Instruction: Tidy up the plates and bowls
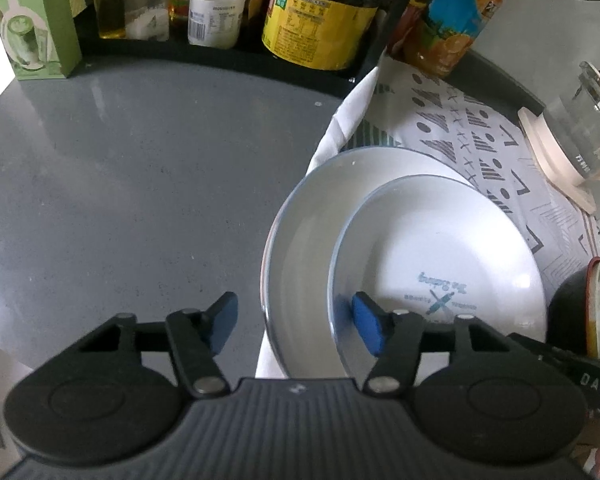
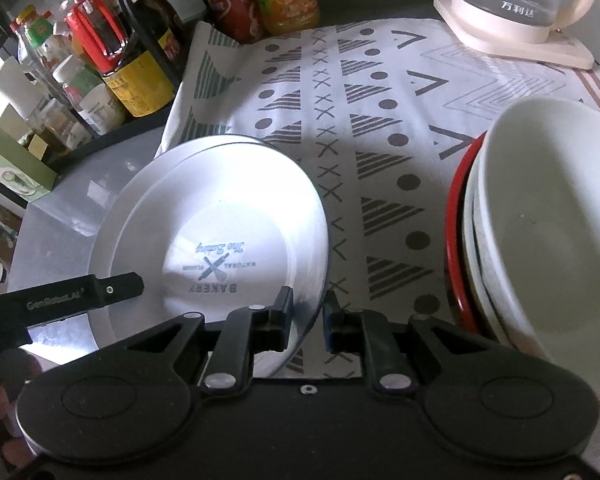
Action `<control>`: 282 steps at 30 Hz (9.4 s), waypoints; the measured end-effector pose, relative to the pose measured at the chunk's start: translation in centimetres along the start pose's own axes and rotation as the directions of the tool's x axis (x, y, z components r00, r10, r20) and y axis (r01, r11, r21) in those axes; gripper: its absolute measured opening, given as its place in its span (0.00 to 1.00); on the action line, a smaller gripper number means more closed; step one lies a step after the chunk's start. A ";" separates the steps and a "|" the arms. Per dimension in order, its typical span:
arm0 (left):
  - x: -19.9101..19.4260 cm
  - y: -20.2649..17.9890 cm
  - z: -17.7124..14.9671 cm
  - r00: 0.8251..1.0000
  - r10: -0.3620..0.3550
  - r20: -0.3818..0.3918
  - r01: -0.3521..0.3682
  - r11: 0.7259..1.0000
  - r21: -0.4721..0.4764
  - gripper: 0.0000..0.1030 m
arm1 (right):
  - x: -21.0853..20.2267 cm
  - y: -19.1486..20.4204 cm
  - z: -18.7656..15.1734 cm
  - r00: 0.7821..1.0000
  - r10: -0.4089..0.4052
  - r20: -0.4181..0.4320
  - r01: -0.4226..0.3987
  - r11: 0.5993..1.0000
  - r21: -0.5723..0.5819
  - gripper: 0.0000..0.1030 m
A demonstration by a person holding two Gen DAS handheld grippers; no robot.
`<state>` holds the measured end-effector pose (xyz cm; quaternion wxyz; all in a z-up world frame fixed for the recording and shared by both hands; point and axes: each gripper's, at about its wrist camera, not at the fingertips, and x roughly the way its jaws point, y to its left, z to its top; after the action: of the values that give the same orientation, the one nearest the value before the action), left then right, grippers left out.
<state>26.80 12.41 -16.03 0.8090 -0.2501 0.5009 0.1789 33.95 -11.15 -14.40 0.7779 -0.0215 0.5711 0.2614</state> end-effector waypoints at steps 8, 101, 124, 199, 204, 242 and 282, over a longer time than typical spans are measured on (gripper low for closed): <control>-0.3 0.9 0.6 0.999 -0.042 0.008 0.042 0.999 -0.034 0.31 | 0.5 0.5 0.2 1.000 -0.013 -0.001 0.013 1.000 -0.016 0.22; -0.6 -23.5 -3.5 0.983 -0.185 0.004 0.181 0.969 0.166 0.76 | -8.8 -20.4 -1.9 0.975 -0.071 0.212 0.005 0.955 0.298 0.74; 3.6 -22.7 -4.4 0.972 -0.207 -0.111 0.217 0.973 0.085 0.26 | -5.2 -21.0 -2.0 0.994 -0.010 0.106 -0.022 0.953 0.304 0.29; -3.7 -5.6 1.8 0.995 -0.076 0.064 0.084 0.988 -0.129 0.27 | -2.4 -1.8 4.1 0.983 0.162 0.087 -0.162 0.987 -0.012 0.28; -2.8 -4.8 2.4 0.997 -0.074 0.036 0.079 0.988 -0.134 0.27 | -1.6 -1.1 4.1 0.987 0.149 0.063 -0.149 0.989 -0.007 0.28; -6.2 -1.6 3.0 0.996 -0.056 0.071 0.060 0.997 -0.053 0.81 | -6.4 0.1 2.6 0.964 0.023 0.265 -0.037 0.998 0.048 1.00; -22.5 -0.4 -10.5 0.955 -0.179 0.235 0.138 0.974 0.180 1.00 | -22.4 0.0 -14.7 0.839 -0.192 0.509 0.132 0.980 0.151 1.00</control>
<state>9.65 5.13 0.42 0.8949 -0.1985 0.3864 0.1021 16.29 -24.64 0.65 0.9225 0.0449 0.3490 0.1589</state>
